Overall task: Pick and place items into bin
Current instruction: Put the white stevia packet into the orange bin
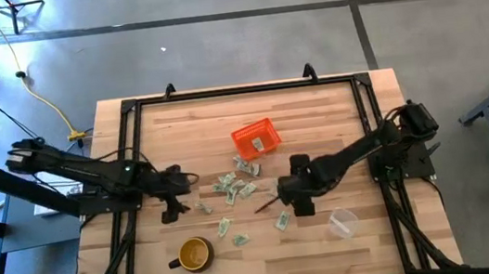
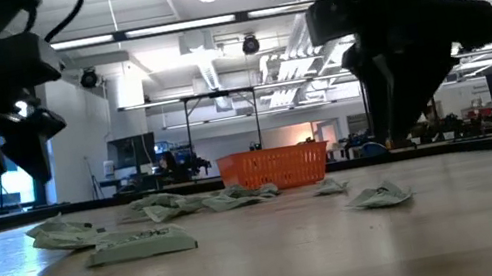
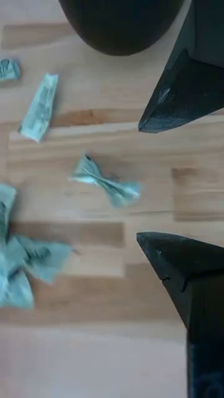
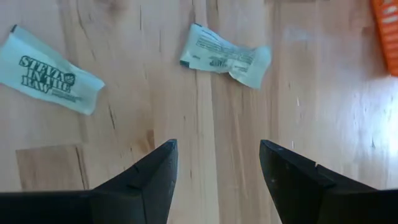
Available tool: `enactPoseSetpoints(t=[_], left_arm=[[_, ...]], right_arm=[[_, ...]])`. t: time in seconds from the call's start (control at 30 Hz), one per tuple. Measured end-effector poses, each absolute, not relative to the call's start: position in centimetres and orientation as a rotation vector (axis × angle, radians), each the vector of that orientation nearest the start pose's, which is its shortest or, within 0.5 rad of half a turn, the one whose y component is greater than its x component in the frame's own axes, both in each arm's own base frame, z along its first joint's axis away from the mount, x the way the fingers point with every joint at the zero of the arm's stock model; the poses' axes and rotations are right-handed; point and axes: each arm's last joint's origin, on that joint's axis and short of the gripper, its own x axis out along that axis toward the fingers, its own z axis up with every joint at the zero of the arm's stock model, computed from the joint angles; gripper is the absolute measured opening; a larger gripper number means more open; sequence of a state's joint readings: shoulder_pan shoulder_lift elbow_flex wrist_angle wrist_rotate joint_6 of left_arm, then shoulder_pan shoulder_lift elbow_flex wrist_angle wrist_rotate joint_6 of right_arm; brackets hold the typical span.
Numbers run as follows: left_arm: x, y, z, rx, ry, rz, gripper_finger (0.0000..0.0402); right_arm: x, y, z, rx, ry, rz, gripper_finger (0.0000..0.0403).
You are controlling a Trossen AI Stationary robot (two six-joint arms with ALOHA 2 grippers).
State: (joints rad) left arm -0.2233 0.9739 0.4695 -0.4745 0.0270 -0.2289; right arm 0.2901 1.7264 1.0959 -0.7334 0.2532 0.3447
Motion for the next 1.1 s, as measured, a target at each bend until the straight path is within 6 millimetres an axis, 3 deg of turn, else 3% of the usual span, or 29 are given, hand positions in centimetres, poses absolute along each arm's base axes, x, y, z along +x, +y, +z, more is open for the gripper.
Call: enactPoseSetpoints(t=[0.3, 0.4, 0.57, 0.77, 0.83, 0.93, 1.1], left_arm=[[19.1, -4.5, 14.4, -0.006, 1.088, -0.205, 0.0305], [19.5, -4.6, 13.7, 0.025, 1.097, -0.219, 0.0285], [20.6, -4.8, 13.2, 0.067, 1.036, -0.24, 0.02], [20.5, -4.8, 12.9, 0.105, 1.054, -0.264, 0.0049], [20.6, -4.8, 13.3, 0.115, 1.077, -0.266, 0.0022], [21.2, -4.3, 14.4, 0.134, 1.121, -0.238, 0.0035], [24.4, -1.9, 19.3, 0.26, 1.006, -0.162, 0.0024]], right_arm=[[27.8, 10.7, 15.9, -0.017, 1.297, -0.352, 0.0216], [27.4, 11.3, 15.9, 0.007, 1.291, -0.385, 0.0216], [27.2, 11.6, 15.9, 0.036, 1.272, -0.431, 0.0216], [27.1, 11.5, 15.9, 0.063, 1.254, -0.49, 0.0216], [27.2, 11.4, 16.0, 0.074, 1.229, -0.516, 0.0216], [27.5, 11.0, 16.0, 0.112, 1.164, -0.602, 0.0214], [27.9, 9.0, 16.3, 0.22, 0.977, -0.874, 0.0201]])
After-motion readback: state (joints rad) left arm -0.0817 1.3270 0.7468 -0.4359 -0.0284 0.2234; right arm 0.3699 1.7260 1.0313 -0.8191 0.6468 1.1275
